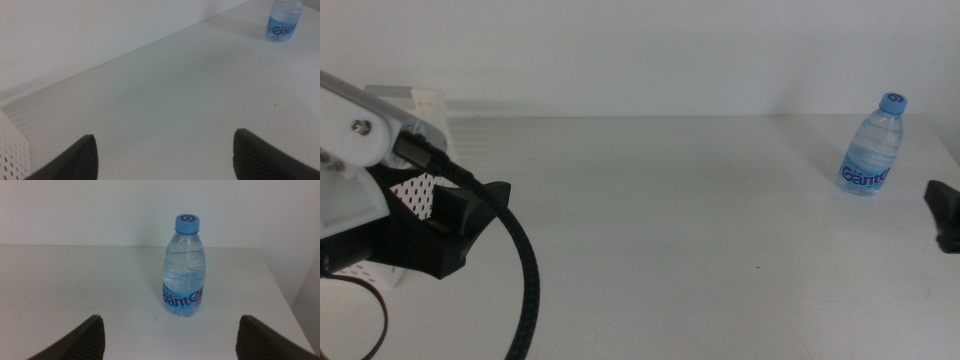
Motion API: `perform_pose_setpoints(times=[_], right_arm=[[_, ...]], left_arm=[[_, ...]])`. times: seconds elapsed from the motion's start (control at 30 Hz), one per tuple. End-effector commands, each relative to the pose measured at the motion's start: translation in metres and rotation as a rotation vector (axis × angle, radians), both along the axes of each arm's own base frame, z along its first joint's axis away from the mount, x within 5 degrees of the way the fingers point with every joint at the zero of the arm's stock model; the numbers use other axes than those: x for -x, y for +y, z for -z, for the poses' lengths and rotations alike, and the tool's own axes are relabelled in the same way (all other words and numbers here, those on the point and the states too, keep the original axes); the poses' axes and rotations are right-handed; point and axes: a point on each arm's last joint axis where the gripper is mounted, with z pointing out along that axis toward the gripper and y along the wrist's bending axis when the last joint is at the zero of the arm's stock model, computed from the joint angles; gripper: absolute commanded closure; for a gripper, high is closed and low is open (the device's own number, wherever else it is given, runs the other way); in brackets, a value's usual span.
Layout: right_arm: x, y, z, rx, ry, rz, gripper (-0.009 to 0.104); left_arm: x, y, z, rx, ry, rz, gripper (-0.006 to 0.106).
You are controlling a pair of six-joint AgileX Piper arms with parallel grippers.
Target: Use arms to grab the bottles and put them into the dustbin to the left of the table.
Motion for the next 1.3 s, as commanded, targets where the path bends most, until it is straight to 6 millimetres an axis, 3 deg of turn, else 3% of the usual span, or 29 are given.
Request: perform_pose_setpoints(times=[0.0,0.33,0.57,0.7,0.93,1.27], right_arm=[[-0.013,0.001,-0.008,0.013,-0.148,-0.016,0.020],[-0.054,0.003,0.031,0.026,-0.185,-0.044,0.020],[-0.074,0.000,0.052,0.046,-0.329,-0.011,0.020],[-0.092,0.000,0.067,0.032,-0.293,-0.008,0.016],[-0.129,0.000,0.074,0.025,-0.218,-0.006,-0.001],[-0.175,-0.005,0.081,0.071,-0.235,0.049,0.000]], left_arm=[[-0.001,-0.001,-0.016,0.061,-0.082,-0.002,0.014],[-0.001,-0.001,-0.016,0.061,-0.082,-0.002,0.014],[-0.001,-0.001,-0.016,0.061,-0.082,-0.002,0.014],[-0.001,-0.001,-0.016,0.061,-0.082,-0.002,0.014],[-0.001,-0.001,-0.016,0.061,-0.082,-0.002,0.014],[-0.001,-0.001,-0.016,0.061,-0.082,-0.002,0.014]])
